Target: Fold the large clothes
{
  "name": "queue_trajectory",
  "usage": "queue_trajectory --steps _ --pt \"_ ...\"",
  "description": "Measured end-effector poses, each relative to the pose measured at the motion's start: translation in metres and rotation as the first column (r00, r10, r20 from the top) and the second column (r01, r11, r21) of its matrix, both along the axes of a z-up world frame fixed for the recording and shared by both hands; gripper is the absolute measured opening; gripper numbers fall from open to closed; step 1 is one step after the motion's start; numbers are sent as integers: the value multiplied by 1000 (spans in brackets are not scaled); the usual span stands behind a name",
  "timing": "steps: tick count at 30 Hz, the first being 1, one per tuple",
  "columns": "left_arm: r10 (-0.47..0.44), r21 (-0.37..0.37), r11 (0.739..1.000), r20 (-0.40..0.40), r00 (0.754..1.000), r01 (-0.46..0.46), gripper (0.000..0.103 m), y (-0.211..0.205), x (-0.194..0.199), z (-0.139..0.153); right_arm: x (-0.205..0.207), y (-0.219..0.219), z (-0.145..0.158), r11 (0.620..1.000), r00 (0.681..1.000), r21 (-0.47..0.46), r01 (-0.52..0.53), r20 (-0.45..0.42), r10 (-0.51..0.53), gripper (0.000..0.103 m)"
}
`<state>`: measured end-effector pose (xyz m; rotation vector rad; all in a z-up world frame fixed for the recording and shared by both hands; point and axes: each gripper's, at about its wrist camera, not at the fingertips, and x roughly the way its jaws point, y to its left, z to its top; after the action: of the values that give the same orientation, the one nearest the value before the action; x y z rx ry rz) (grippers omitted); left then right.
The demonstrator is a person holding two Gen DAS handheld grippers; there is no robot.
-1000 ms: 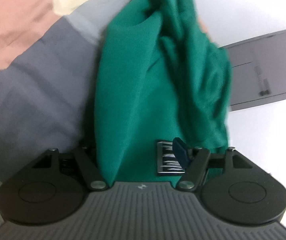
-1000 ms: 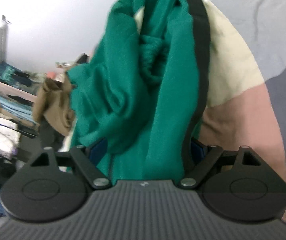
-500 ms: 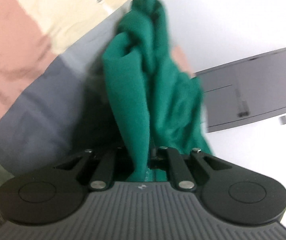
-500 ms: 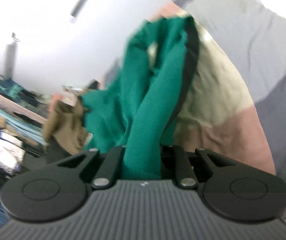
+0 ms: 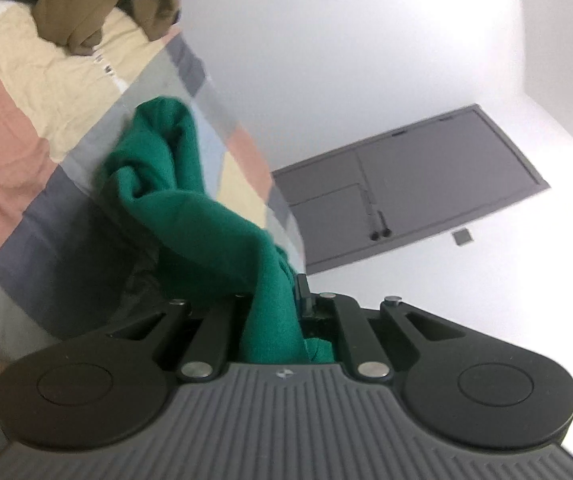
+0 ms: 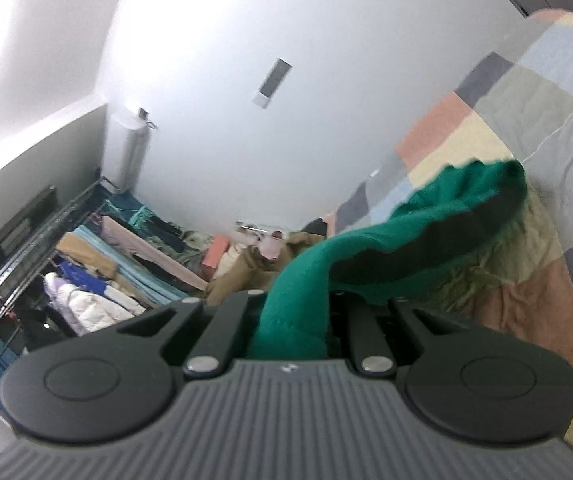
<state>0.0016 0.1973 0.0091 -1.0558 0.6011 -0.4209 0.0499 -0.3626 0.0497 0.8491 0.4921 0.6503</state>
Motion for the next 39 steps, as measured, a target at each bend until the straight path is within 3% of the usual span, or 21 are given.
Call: queue_trajectory --steps 3,6,11,18,23,25,30,35,39 --pt "-11 3 1000 21 1000 11 9 4 -35 7 -24 -7 3 1000 1000 -7 8 13 -8 12" --pt "-3 23 1000 26 1000 3 9 1 -36 4 -26 -12 -2 999 999 -19 43 -18 -44 12" --pt "57 50 997 43 997 -59 9 6 20 4 21 -21 -17 992 986 10 122 -118 -120 12" --pt "179 199 961 78 981 -191 9 3 133 6 133 -8 -35 963 944 -25 268 -191 -267 12" --pt "237 229 944 29 971 -237 9 13 205 -37 207 -4 -81 940 911 -105 326 -233 -342 12" --pt "249 283 928 7 968 -241 9 17 230 -58 230 -4 -107 936 898 -116 333 -265 -352 12" --pt "243 310 927 -70 968 -210 9 30 276 -114 267 -3 -165 944 889 -112 311 -317 -331 13" --pt "233 342 922 -124 964 -179 9 34 304 -146 295 6 -184 941 894 -185 284 -303 -329 13" --pt "230 364 916 -128 965 -170 9 30 309 -151 297 4 -192 942 894 -169 289 -305 -328 13"
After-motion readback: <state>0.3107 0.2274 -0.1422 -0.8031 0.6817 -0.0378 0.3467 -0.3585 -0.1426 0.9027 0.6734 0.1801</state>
